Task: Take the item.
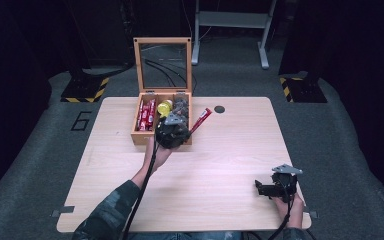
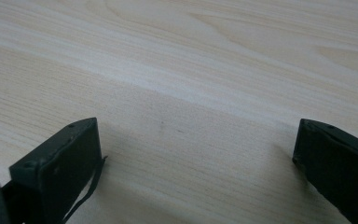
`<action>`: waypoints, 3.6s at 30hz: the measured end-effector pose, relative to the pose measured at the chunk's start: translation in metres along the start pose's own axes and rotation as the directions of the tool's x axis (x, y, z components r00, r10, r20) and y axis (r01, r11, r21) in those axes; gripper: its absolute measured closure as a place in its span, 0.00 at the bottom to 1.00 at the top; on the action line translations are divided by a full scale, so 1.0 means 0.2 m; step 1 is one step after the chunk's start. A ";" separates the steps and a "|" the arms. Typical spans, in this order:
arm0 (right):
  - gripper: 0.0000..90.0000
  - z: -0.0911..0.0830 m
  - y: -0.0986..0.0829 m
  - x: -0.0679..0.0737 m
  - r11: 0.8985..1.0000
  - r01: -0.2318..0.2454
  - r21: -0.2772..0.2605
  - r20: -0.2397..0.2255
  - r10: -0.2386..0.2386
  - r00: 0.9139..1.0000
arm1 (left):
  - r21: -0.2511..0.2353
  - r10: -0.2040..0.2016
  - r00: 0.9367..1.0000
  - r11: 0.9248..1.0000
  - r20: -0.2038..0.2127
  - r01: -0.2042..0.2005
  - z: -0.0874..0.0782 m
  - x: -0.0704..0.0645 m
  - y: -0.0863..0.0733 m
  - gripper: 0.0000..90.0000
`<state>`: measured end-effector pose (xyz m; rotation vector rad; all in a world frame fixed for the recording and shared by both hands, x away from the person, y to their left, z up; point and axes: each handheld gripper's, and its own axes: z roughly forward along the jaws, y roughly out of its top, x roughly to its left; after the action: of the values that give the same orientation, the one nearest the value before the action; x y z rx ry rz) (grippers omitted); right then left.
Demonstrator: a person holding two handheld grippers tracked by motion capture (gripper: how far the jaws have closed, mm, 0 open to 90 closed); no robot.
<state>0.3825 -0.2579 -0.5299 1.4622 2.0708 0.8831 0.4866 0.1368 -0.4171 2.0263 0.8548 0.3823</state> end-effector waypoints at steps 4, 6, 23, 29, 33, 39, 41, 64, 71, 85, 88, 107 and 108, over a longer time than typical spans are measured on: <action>0.00 0.00 0.00 0.00 1.000 0.000 0.000 0.000 0.000 1.000 | 0.025 0.000 1.000 1.000 0.009 0.000 0.03 0.00 -0.02 0.92; 0.00 0.00 0.00 0.00 1.000 0.000 0.000 0.000 0.000 1.000 | 0.026 -0.001 1.000 1.000 0.015 0.001 0.05 -0.01 -0.04 0.92; 0.00 0.00 0.00 0.00 1.000 0.000 0.000 0.001 0.000 1.000 | 0.122 -0.026 0.999 0.992 0.033 0.022 0.22 -0.02 -0.21 0.92; 0.00 0.00 0.00 0.00 1.000 0.000 0.000 0.001 0.000 1.000 | 0.143 -0.043 0.998 0.989 0.034 0.038 0.26 -0.02 -0.25 0.92; 0.00 0.00 0.00 0.00 1.000 0.000 0.000 0.001 0.000 1.000 | 0.160 -0.041 0.999 0.986 0.033 0.035 0.28 -0.01 -0.27 0.92; 0.00 0.00 0.00 0.00 1.000 0.000 0.000 0.001 0.000 1.000 | 0.175 -0.057 0.998 0.983 0.034 0.051 0.31 -0.01 -0.30 0.92; 0.00 0.00 0.00 0.00 1.000 0.000 0.000 0.001 0.000 1.000 | 0.180 -0.059 0.998 0.982 0.034 0.052 0.32 -0.01 -0.31 0.92; 0.00 0.00 0.00 0.00 1.000 0.000 0.000 0.002 0.000 1.000 | 0.180 -0.040 0.998 0.983 0.048 0.031 0.30 -0.04 -0.30 0.56; 0.00 0.00 0.00 0.00 1.000 -0.001 0.000 0.001 0.001 1.000 | 0.152 0.004 0.999 0.988 0.054 -0.012 0.21 -0.09 -0.27 0.33; 0.00 0.00 0.00 0.00 1.000 -0.001 0.000 0.001 0.001 1.000 | 0.100 0.007 1.000 0.995 0.014 -0.009 -0.06 -0.08 -0.31 0.15; 0.00 0.00 0.00 0.00 1.000 -0.001 0.000 0.001 0.001 1.000 | 0.091 0.016 1.000 0.996 0.001 -0.016 -0.12 -0.08 -0.33 0.15; 0.00 0.00 0.00 0.00 1.000 -0.002 0.000 0.003 0.002 1.000 | 0.036 -0.042 0.995 0.998 -0.085 0.046 -0.48 0.03 -0.53 0.15; 0.00 0.00 0.00 0.00 1.000 -0.002 0.001 0.003 0.002 1.000 | 0.036 -0.041 0.995 0.998 -0.089 0.045 -0.49 0.04 -0.54 0.15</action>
<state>0.3823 -0.2576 -0.5299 1.4656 2.0676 0.8807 0.3918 0.2426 -0.4512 2.0350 0.9652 0.4368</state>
